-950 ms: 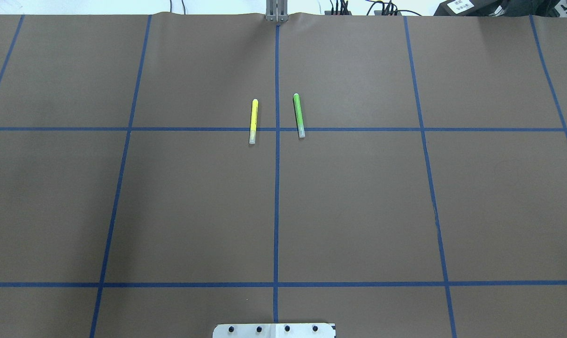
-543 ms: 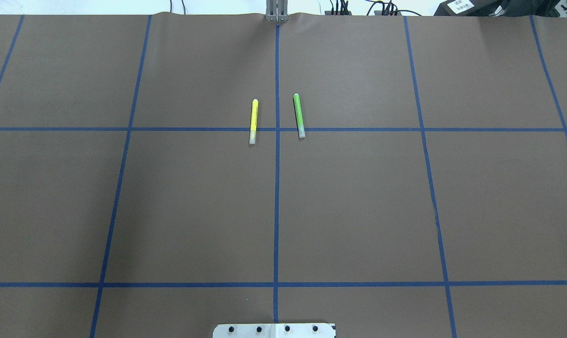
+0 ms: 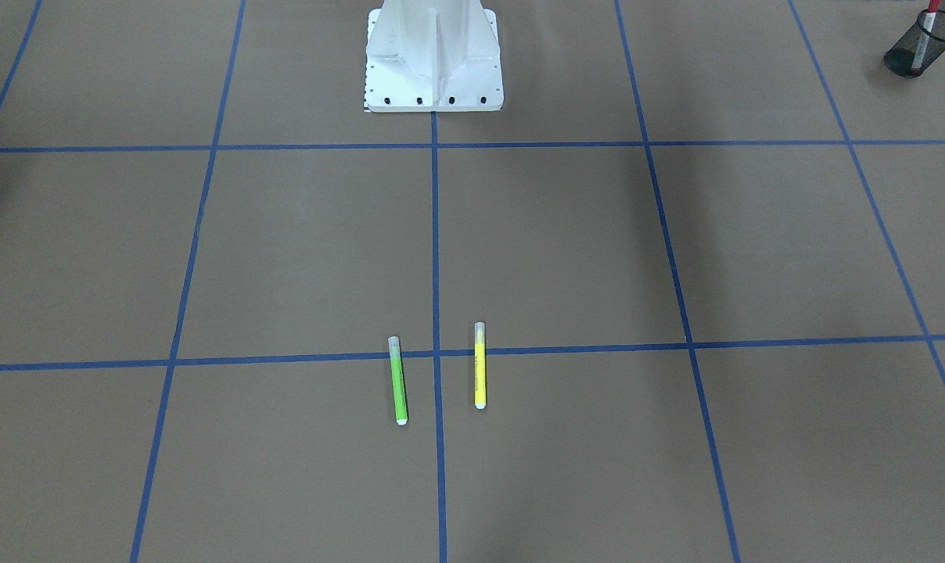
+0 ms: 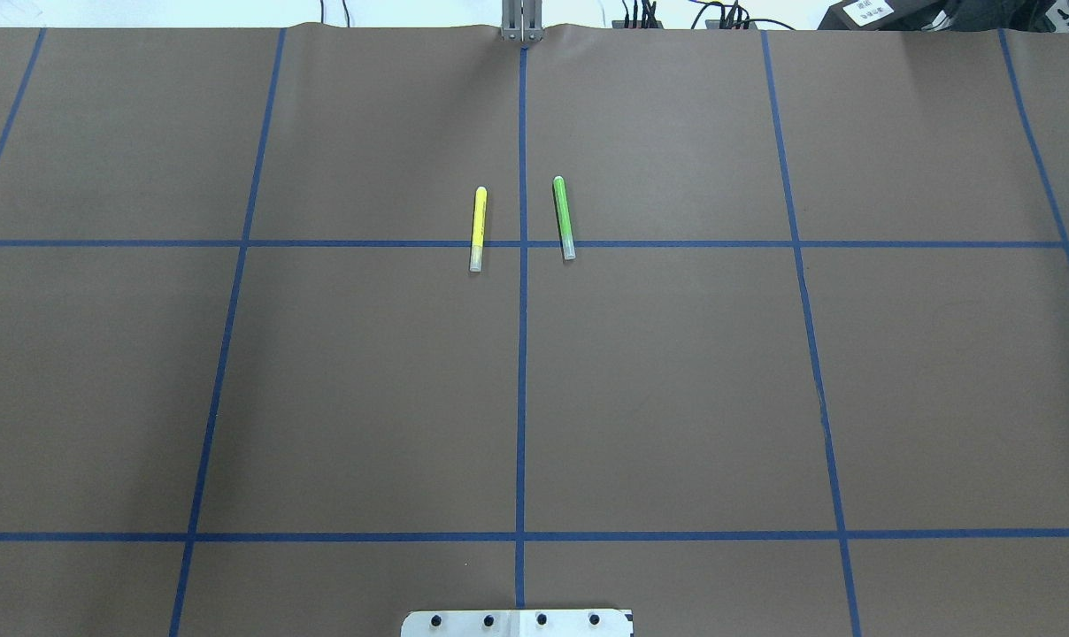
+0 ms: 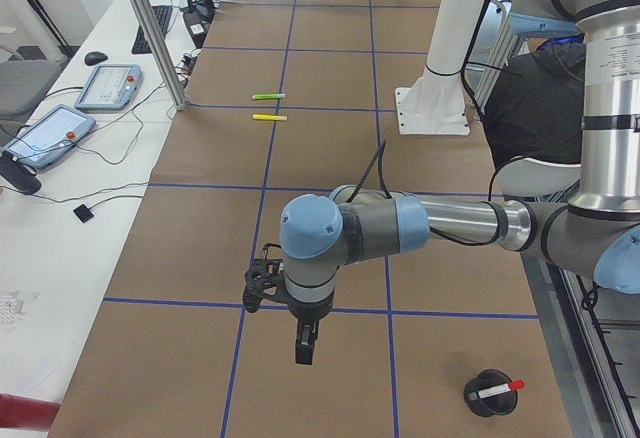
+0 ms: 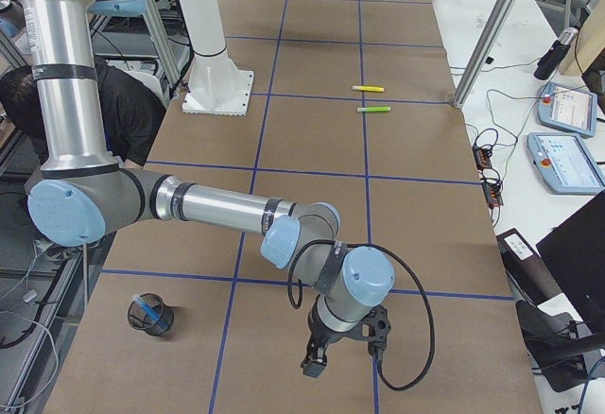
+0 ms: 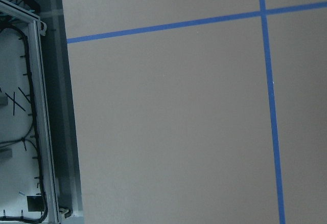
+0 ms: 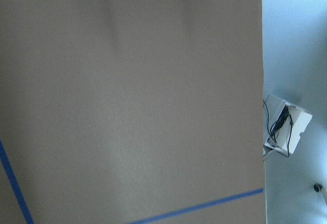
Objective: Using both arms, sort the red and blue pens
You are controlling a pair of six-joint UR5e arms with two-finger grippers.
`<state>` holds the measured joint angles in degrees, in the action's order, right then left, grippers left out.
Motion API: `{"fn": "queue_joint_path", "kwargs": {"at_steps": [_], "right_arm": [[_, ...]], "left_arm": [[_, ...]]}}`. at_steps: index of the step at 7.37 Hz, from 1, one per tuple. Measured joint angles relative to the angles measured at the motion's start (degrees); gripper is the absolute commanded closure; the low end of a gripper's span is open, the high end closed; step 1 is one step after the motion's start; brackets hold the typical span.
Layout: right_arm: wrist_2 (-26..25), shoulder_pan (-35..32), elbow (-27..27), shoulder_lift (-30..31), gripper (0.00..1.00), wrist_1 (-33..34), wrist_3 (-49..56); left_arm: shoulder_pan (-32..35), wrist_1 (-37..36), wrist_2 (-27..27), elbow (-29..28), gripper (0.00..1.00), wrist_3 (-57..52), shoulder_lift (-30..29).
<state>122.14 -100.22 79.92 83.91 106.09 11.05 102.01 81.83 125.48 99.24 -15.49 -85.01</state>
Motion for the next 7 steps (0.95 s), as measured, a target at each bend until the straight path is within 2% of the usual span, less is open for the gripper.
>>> {"fn": "queue_joint_path", "kwargs": {"at_steps": [1,3,5,7], "right_arm": [[3.5,2.0,0.1,-0.1,0.0,-3.9,-5.5],[11.5,4.7,0.8,-0.1,0.0,-11.2,-10.0],[14.3,6.1,1.3,0.0,0.0,-16.2,-10.9],[14.5,6.7,3.5,0.0,0.0,-17.1,-14.9]], "left_arm": [[-4.2,6.6,1.1,-2.5,0.0,6.8,-0.7],[-11.4,14.2,2.9,-4.0,0.0,17.6,-2.6],[-15.2,19.7,3.2,-4.5,0.0,20.7,-3.4],[-17.6,22.4,3.1,-5.5,0.0,21.4,-3.3]]}}
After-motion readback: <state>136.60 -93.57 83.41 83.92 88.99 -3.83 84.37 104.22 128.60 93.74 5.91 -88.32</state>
